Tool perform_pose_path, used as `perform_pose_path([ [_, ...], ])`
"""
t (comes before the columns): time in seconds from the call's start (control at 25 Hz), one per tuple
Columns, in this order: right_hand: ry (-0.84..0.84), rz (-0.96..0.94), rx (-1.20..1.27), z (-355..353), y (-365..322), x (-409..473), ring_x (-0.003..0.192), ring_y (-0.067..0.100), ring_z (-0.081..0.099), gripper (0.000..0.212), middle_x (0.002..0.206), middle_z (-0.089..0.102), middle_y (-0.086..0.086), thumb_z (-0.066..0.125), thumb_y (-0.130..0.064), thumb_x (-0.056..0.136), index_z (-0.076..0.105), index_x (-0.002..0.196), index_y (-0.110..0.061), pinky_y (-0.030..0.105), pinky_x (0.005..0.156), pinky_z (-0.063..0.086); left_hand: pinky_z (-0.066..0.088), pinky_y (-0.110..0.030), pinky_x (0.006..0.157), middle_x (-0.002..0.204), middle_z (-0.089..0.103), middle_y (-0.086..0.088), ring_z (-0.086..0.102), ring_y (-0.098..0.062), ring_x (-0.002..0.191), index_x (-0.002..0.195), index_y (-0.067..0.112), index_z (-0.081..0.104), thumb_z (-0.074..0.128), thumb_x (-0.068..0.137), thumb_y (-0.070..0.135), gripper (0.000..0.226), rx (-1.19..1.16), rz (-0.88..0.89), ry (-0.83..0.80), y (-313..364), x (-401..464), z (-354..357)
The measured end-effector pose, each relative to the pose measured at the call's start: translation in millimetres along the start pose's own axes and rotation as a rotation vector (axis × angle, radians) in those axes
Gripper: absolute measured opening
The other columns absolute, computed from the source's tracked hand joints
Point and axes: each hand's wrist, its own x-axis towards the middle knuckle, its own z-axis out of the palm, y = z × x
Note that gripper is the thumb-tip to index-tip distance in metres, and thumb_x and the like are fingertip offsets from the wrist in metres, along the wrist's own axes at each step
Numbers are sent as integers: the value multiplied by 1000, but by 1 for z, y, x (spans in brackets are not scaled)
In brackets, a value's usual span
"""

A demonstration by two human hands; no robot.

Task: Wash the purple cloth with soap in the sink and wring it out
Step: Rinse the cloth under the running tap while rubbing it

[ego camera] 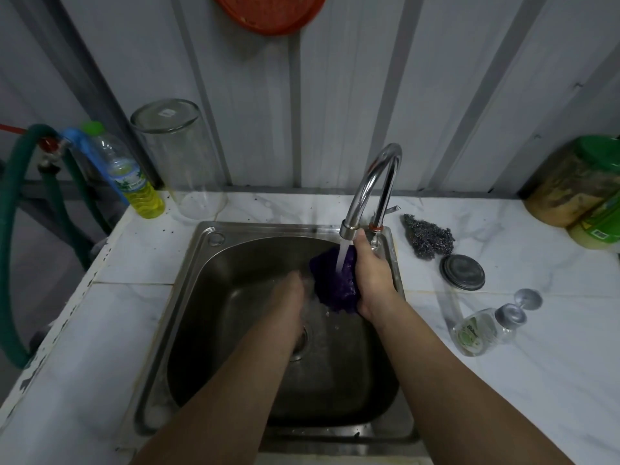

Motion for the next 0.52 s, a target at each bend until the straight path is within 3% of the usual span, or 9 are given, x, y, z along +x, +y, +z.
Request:
perform_pose_path([
  [0.08,-67,-39,-15,2,-1,-9,94,34,74,52,99,78,16,55,-60,92,72,106,-13,51,93,58,53,-41,78,103,69,-14,68,-28,95,117,11,61,47,99,51,46,-111,11,-144,-3,-7,3],
  [0.2,-219,-130,-186,-6,4,-21,85,24,72,51,90,75,12,40,-49,103,74,93,-11,40,84,59,54,-52,92,117,72,-18,69,-36,105,120,12,66,55,88,67,64,-355,-19,-422,-1,-13,4],
  [0.28,-269,-178,-251,-14,5,-23,78,23,70,46,86,73,16,42,-37,103,74,91,-6,37,67,58,55,-47,87,111,74,-18,71,-34,99,121,8,68,57,91,57,58,-400,-5,-467,-2,-11,0],
  [0.32,-206,-208,-257,-18,5,-19,77,26,70,40,85,74,16,47,-34,100,73,89,-7,36,61,57,56,-45,83,108,73,-18,69,-34,96,125,7,65,57,92,47,52,-449,2,-458,-2,-10,-1],
  [0.4,-28,-225,-276,-26,10,-5,84,31,73,40,90,77,11,58,-51,84,72,92,-15,42,70,61,55,-46,82,102,69,-20,65,-37,95,123,7,63,57,90,33,43,-557,-11,-450,-3,-10,-4],
  [0.48,-119,-35,-196,-29,12,1,98,32,74,63,106,77,9,67,-69,72,69,114,-22,51,89,60,54,-48,81,90,74,-22,64,-39,94,109,6,68,53,91,33,36,-597,-25,-479,-3,-14,-5],
  [0.52,-204,77,-126,-29,14,1,101,34,74,63,110,77,12,70,-66,76,67,120,-22,55,92,58,54,-49,82,85,76,-22,64,-40,95,106,6,69,52,91,34,37,-584,-31,-487,-2,-17,-5],
])
